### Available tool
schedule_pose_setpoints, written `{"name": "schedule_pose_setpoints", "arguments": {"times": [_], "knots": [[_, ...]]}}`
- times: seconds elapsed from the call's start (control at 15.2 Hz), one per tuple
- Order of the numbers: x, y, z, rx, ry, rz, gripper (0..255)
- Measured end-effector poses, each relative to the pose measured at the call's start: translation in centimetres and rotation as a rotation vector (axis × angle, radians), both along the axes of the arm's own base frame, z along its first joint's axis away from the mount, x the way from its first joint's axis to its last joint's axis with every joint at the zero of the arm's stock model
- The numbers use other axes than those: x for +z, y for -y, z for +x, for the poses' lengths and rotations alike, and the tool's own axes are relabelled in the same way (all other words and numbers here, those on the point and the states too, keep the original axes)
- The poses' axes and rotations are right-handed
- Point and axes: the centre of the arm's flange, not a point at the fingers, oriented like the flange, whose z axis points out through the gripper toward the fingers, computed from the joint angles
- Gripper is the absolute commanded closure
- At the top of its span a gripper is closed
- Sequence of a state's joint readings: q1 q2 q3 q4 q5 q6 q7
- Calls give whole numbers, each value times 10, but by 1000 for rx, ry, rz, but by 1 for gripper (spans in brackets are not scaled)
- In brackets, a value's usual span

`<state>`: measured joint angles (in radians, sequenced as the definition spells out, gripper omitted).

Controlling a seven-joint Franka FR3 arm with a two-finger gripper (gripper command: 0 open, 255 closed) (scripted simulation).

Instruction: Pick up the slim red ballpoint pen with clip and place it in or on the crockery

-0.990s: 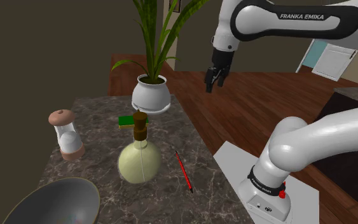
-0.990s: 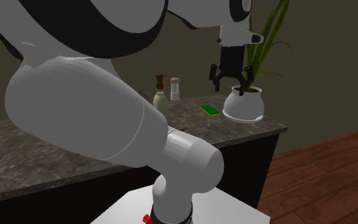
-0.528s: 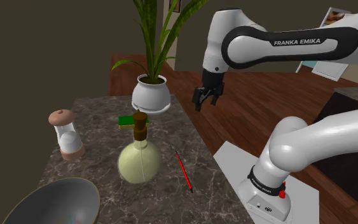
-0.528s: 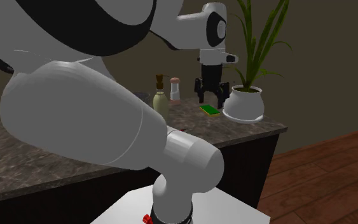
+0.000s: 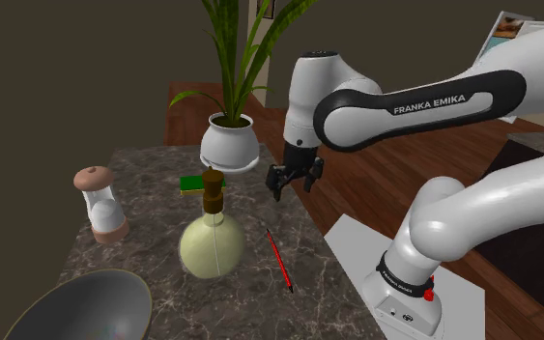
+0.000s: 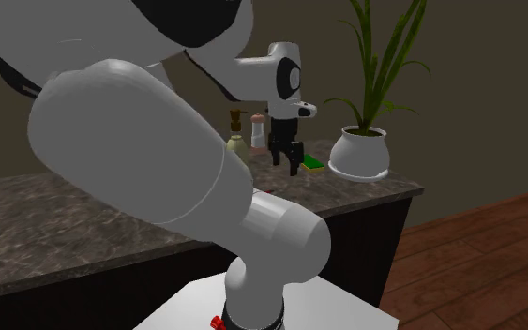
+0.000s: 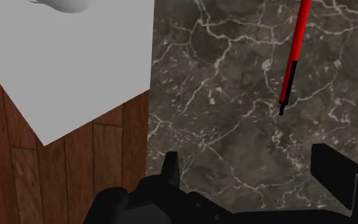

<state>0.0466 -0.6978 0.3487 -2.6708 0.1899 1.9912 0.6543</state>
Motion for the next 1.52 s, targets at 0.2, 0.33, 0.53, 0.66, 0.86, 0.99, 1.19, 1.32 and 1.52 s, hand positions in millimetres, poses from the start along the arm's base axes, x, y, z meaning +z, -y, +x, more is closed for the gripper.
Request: {"name": "schedule_pose_setpoints", "arguments": {"times": [0.2, 0.33, 0.53, 0.66, 0.86, 0.99, 1.19, 1.32, 1.52], "knots": [[-28, -32, 4, -75, 3, -1, 0], [-45, -50, 11, -125, 6, -1, 0], [-63, -62, 12, -164, 8, -1, 0], [-75, -63, 13, -169, 8, 0, 0], [-91, -63, 13, -170, 8, 0, 0], [-97, -63, 13, -170, 8, 0, 0], [-99, -63, 13, -170, 8, 0, 0], [-99, -63, 13, -170, 8, 0, 0], [-96, -65, 15, -168, 19, 6, 255]]}}
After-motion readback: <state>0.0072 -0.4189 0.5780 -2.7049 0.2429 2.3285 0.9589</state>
